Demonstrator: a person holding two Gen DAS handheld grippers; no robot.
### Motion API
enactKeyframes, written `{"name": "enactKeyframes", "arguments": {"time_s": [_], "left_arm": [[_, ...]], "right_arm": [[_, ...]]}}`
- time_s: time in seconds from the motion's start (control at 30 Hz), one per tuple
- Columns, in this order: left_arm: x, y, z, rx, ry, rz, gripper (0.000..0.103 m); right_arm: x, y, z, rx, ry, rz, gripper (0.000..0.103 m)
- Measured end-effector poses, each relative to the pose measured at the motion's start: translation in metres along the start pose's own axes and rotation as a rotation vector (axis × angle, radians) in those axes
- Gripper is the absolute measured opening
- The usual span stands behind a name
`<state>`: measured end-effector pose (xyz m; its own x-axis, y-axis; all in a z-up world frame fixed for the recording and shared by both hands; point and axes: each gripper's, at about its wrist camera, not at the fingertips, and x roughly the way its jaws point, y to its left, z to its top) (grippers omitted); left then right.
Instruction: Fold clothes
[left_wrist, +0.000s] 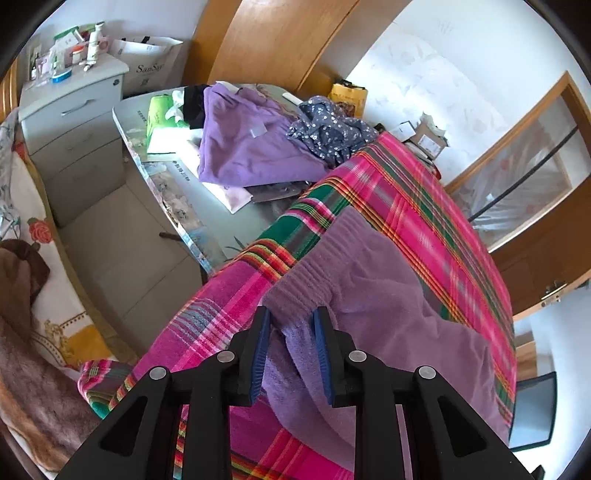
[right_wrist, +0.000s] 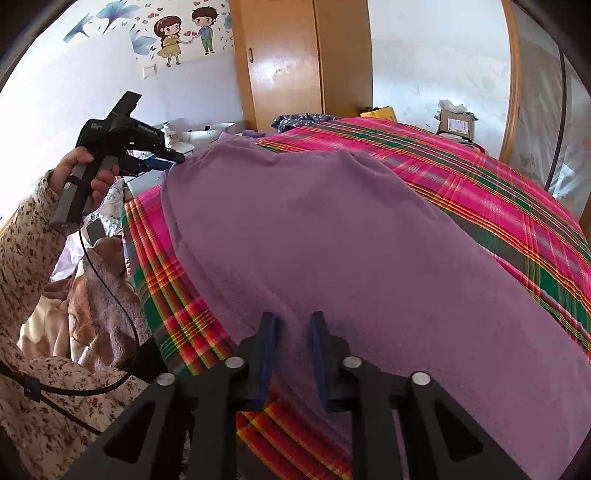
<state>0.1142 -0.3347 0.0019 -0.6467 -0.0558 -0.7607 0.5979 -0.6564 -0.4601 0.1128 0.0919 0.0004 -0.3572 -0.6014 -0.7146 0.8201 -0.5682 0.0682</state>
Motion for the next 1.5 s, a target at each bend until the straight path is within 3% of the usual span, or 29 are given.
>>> {"name": "enactKeyframes", "arguments": {"time_s": [0.13,0.3,0.5,0.6,0.73,0.87,0.9,1.07,1.2,1.27,1.33,1.37,1.5], "left_arm": [[-0.001,-0.002,0.0,0.001,-0.006,-0.017,0.025],[0.005,0.0,0.002,-0.016,0.017,-0.012,0.025],[0.003,0.005,0.004,-0.063,0.032,-0.104,0.025],[0.002,0.005,0.003,-0.089,0.042,-0.132,0.017],[-0.003,0.0,-0.001,-0.089,0.047,-0.165,0.016],[0.003,-0.007,-0.005,-0.066,0.081,-0.112,0.015],[0.005,-0.006,-0.006,-0.069,0.091,-0.103,0.023],[0.009,-0.002,-0.006,-0.093,0.092,-0.086,0.037],[0.012,-0.003,-0.006,-0.106,0.097,-0.081,0.039],[0.012,-0.003,-0.006,-0.125,0.086,-0.094,0.036],[0.013,-0.002,-0.006,-0.128,0.083,-0.099,0.024],[0.013,-0.002,-0.006,-0.128,0.081,-0.102,0.012],[0.006,0.002,-0.007,-0.125,0.045,-0.099,0.006]], "right_arm": [[-0.002,-0.002,0.0,0.013,-0.009,-0.008,0.006],[-0.005,-0.003,-0.001,0.02,-0.017,-0.01,0.005],[-0.013,-0.009,0.003,0.058,-0.044,-0.006,0.005],[-0.016,-0.011,0.006,0.077,-0.058,-0.004,0.005],[-0.019,-0.014,0.009,0.095,-0.072,-0.008,0.005],[-0.022,-0.017,0.009,0.105,-0.08,-0.019,0.005],[-0.022,-0.018,0.009,0.108,-0.081,-0.022,0.005],[-0.022,-0.02,0.007,0.12,-0.077,-0.026,0.004],[-0.018,-0.017,0.006,0.11,-0.066,-0.02,0.005],[-0.015,-0.015,0.007,0.103,-0.062,-0.027,0.005],[-0.012,-0.015,0.007,0.103,-0.053,-0.021,0.005],[-0.011,-0.013,0.007,0.096,-0.047,-0.016,0.005],[-0.005,-0.007,0.005,0.064,-0.017,0.001,0.01]]}}
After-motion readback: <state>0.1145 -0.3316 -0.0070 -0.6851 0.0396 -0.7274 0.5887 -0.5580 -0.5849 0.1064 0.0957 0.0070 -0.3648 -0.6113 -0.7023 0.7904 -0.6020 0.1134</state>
